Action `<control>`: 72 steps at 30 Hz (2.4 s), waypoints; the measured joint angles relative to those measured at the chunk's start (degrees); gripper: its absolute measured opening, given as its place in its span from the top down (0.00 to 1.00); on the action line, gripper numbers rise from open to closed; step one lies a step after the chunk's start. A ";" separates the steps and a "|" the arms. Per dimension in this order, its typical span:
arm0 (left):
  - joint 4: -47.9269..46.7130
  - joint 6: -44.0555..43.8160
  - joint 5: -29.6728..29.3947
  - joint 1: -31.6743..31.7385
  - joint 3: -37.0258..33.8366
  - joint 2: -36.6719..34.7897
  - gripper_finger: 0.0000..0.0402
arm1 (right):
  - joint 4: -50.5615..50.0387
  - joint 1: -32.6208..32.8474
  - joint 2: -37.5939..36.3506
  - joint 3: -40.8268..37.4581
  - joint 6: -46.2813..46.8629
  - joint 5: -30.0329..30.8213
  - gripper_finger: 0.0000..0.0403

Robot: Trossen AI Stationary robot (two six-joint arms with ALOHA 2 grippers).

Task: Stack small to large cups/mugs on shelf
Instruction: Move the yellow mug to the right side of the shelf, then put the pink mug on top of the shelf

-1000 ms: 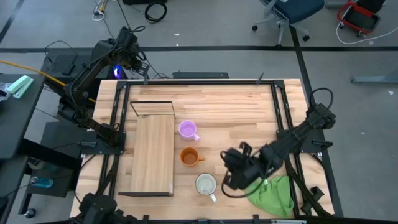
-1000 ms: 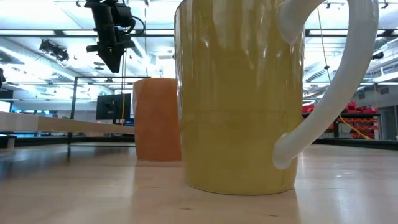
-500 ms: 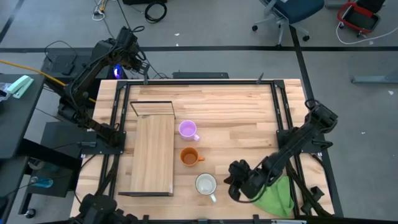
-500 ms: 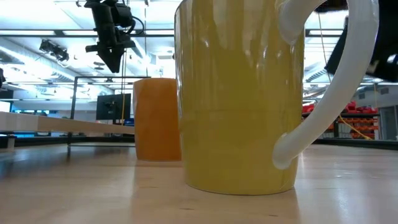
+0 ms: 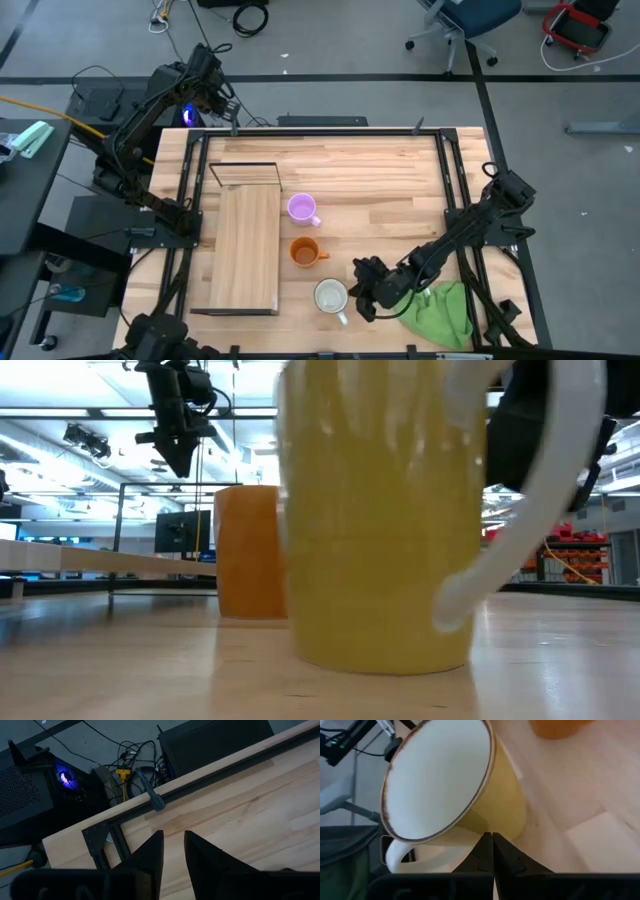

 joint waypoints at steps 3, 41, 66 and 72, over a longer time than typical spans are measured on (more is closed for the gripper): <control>-0.59 0.01 -0.01 0.00 0.00 0.00 0.79 | 2.71 -0.74 1.73 0.00 -0.23 -2.93 1.00; -4.22 -0.01 0.01 -5.28 0.02 0.00 0.78 | -10.72 -8.47 6.41 9.64 -13.32 -9.35 0.99; -0.89 -3.79 16.58 -33.05 0.02 -0.11 0.79 | -39.25 -7.94 -15.30 9.60 -11.19 13.72 0.98; 3.81 -7.83 19.25 -40.98 0.02 -0.11 0.80 | -41.53 -7.94 -15.70 9.60 -11.26 14.47 0.98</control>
